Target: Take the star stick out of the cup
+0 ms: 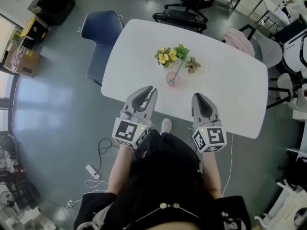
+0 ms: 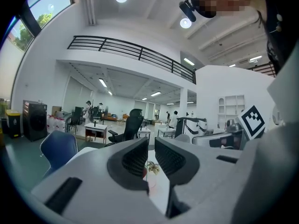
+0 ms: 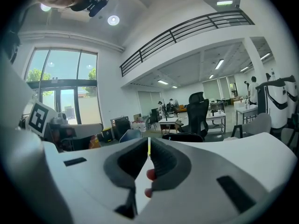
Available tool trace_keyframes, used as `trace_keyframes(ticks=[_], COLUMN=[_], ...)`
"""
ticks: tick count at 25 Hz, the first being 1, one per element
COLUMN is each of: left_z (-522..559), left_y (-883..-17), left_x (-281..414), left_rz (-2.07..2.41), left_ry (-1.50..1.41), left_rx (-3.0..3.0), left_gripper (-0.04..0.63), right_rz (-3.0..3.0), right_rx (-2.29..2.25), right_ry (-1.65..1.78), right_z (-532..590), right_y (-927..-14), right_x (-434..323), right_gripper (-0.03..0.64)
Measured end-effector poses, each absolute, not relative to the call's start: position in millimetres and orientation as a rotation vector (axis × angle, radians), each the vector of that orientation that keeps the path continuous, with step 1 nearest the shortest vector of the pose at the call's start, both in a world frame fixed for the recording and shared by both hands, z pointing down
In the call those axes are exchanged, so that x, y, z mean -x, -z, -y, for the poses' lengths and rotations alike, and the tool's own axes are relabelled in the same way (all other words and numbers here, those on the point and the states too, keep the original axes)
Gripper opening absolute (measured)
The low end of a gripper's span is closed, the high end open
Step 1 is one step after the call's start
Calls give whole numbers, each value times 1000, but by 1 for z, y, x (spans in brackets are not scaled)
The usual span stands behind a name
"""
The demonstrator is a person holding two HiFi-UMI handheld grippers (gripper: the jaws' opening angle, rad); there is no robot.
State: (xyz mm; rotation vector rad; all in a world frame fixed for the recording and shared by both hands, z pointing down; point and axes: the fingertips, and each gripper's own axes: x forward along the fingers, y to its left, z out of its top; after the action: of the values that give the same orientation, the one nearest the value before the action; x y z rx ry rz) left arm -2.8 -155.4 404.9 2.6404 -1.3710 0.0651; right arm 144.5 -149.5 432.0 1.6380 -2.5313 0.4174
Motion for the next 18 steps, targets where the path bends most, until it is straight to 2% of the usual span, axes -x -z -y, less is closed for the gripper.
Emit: trace_keyframes(ticks=[8,18], left_z=[174,187], left_y=[-405,-416], left_x=[2,13], left_rz=[1360,1250], left_ry=[-84,-155], left_rx=[-2652,-2639], left_gripper=[35,51], right_rz=[2528,2334], right_rx=[-1630,-1548], right_ry=[-432,-725], right_z=[174,254], right_y=[-437,-539], right_x=[-137,-122], right_gripper=[20,86])
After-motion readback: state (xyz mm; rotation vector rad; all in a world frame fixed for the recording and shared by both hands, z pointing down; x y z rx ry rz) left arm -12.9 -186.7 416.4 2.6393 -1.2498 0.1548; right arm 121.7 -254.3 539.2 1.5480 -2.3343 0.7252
